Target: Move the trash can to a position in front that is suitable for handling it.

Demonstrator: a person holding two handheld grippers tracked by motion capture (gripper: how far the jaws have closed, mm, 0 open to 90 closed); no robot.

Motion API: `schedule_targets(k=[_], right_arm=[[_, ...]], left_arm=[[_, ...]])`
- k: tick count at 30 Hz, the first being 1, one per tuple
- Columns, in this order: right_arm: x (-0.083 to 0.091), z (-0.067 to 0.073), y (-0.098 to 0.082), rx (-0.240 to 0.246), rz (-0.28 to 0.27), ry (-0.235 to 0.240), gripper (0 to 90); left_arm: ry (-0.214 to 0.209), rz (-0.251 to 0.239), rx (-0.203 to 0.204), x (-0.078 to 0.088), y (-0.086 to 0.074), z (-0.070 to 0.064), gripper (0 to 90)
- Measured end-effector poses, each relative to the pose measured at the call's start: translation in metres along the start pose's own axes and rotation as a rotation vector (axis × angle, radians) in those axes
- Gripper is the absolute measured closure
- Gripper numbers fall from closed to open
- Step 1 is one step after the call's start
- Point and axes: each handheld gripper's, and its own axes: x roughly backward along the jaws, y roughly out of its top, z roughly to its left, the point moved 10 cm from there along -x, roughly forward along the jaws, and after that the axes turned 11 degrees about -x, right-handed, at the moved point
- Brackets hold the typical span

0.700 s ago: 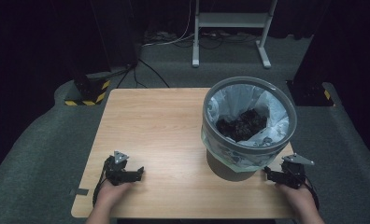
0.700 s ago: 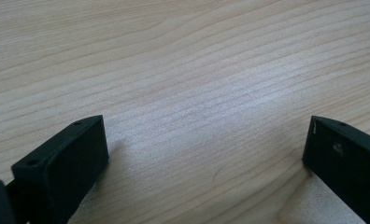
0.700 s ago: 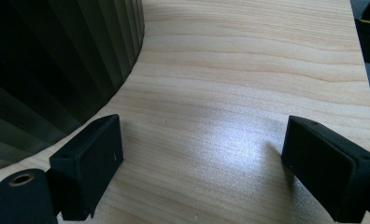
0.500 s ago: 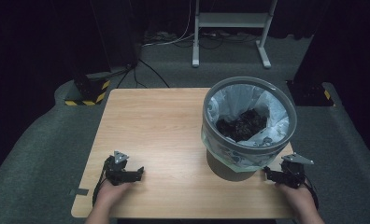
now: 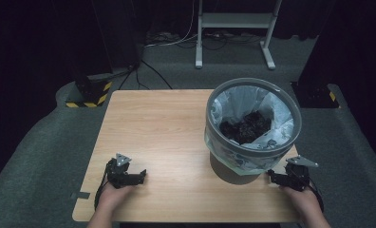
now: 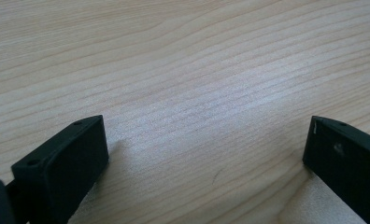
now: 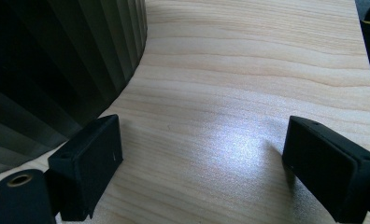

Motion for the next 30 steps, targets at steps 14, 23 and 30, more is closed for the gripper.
schedule_targets(k=[14, 23, 30], right_arm=[[0.002, 0.003, 0.008, -0.002, -0.001, -0.005, 13.8], [0.011, 0.004, 0.022, -0.014, -0.073, -0.002, 13.8], [0.015, 0.002, 0.031, -0.023, -0.12, -0.007, 13.8]], left_arm=[[0.0, 0.004, 0.002, 0.0, 0.0, 0.0, 0.3], [-0.043, -0.005, 0.035, 0.0, 0.006, -0.007, 0.4], [-0.077, -0.042, -0.032, 0.002, 0.026, -0.028, 0.5]])
